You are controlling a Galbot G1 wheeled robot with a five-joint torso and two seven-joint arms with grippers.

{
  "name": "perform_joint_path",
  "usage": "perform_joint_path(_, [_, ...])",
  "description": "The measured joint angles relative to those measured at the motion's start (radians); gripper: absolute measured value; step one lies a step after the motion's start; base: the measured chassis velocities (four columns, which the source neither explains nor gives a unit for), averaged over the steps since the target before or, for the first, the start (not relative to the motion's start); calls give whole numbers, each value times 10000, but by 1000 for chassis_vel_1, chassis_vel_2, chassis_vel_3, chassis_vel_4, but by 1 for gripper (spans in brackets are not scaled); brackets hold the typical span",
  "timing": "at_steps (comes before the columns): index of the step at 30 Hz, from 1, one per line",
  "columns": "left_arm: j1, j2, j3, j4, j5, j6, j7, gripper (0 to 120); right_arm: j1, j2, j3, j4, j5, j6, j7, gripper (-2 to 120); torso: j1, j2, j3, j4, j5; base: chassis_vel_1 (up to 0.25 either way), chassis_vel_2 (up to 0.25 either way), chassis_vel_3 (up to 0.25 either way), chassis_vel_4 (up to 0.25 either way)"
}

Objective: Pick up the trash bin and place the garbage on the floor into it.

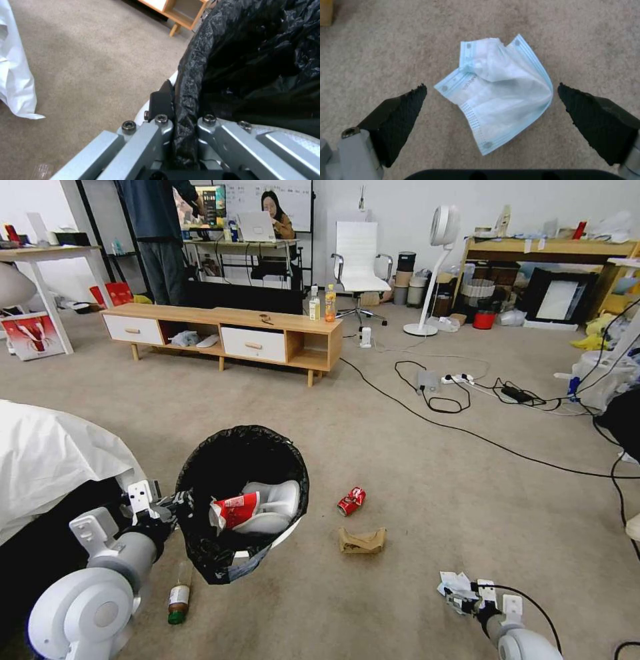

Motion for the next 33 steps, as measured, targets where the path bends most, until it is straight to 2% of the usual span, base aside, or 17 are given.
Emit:
perform_joint_path(15, [2, -8, 30, 35, 40, 0, 5, 3, 547, -120, -37, -978, -134, 402, -70, 100, 0, 0, 0, 0, 0, 0, 0, 0, 0])
perform_joint_path(33, [4, 12, 91, 120, 24, -44, 0, 2, 1110, 287, 41, -2176, -780, 876, -255, 100, 0, 0, -1, -1, 0, 0, 0, 0, 0])
